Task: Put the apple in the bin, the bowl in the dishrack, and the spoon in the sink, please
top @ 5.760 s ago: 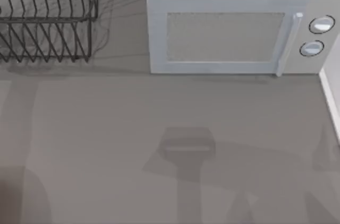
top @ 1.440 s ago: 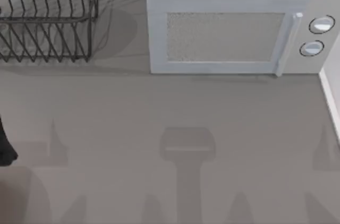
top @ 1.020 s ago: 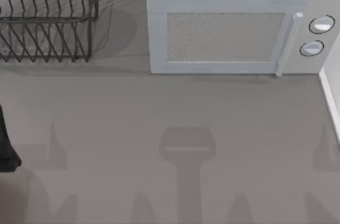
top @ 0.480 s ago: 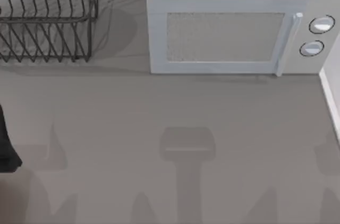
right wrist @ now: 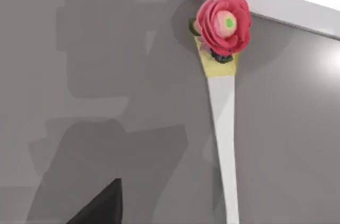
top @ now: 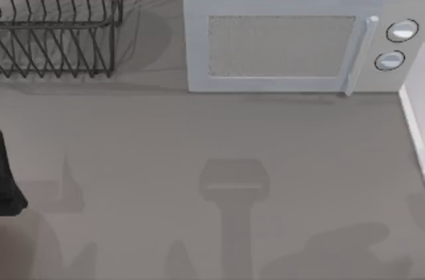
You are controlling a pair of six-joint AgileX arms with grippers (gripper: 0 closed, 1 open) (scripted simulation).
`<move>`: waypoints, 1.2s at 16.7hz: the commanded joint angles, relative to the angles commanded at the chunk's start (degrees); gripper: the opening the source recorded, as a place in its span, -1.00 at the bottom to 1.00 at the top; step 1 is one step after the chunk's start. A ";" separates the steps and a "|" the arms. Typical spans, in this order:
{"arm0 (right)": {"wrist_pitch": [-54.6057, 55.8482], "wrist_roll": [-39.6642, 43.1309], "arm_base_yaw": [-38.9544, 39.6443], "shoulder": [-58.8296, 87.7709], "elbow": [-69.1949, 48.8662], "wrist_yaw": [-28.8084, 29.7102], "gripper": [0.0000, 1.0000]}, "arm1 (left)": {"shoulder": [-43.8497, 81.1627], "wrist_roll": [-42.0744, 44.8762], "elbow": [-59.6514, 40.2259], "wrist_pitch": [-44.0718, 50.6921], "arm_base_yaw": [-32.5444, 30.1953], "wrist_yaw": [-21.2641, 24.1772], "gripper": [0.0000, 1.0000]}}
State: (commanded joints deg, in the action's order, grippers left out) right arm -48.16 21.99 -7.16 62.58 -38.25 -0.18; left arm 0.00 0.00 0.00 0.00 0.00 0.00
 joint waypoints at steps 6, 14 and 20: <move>-11.75 5.62 -2.02 15.39 -10.75 0.05 1.00 | 0.00 0.00 0.00 0.00 0.00 0.00 1.00; -11.42 5.82 -1.91 16.50 -10.66 0.04 1.00 | 0.00 0.00 0.00 0.00 0.00 0.00 1.00; 3.88 5.58 -1.90 23.45 -2.98 0.03 1.00 | 0.00 0.00 0.00 0.00 0.00 0.00 1.00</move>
State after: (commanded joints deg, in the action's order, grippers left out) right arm -44.29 27.58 -9.06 86.03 -41.24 -0.14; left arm 0.00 0.00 0.00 0.00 0.00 0.00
